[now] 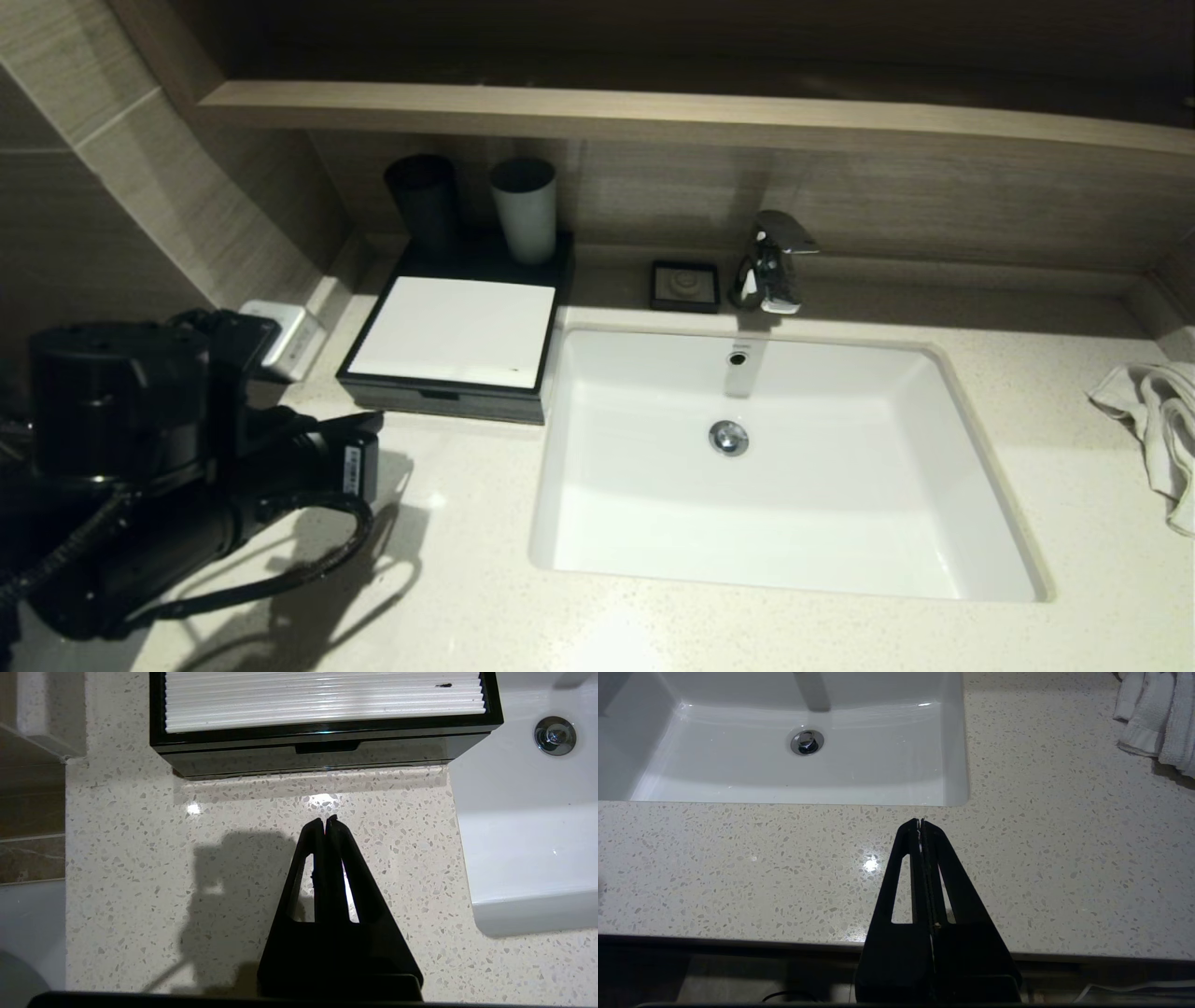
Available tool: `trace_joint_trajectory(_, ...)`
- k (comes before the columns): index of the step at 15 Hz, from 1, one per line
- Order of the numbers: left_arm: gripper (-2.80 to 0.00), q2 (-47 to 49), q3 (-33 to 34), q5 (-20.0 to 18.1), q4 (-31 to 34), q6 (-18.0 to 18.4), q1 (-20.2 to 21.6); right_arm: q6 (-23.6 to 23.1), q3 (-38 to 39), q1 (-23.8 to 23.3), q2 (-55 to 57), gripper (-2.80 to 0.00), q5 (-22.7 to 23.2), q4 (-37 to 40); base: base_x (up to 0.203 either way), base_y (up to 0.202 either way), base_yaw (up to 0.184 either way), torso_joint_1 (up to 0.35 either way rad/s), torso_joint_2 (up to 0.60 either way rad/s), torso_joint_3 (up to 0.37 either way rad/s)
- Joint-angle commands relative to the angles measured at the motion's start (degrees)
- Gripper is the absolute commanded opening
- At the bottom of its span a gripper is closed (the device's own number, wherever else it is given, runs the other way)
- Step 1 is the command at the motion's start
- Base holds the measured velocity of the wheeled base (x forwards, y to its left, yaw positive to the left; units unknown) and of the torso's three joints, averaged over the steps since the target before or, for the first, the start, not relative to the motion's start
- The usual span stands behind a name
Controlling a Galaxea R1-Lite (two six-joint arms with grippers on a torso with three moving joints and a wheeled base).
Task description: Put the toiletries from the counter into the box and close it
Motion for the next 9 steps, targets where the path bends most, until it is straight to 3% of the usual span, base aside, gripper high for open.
trace_joint_trajectory(1,-2.80,-3.99,2.02,0.11,-0.16,-0.08,0.01,0.02,0.00,0.00,0.00,-2.80,-0.02,0.00,0.000,0.000,0.000,0.000,0.00,0.000)
trace_joint_trajectory(9,-2.80,-12.81,8.16,0.47,0.03,-0.43,0.10,0.02,0.00,0.00,0.00,-2.80,-0.02,0.00,0.000,0.000,0.000,0.000,0.00,0.000)
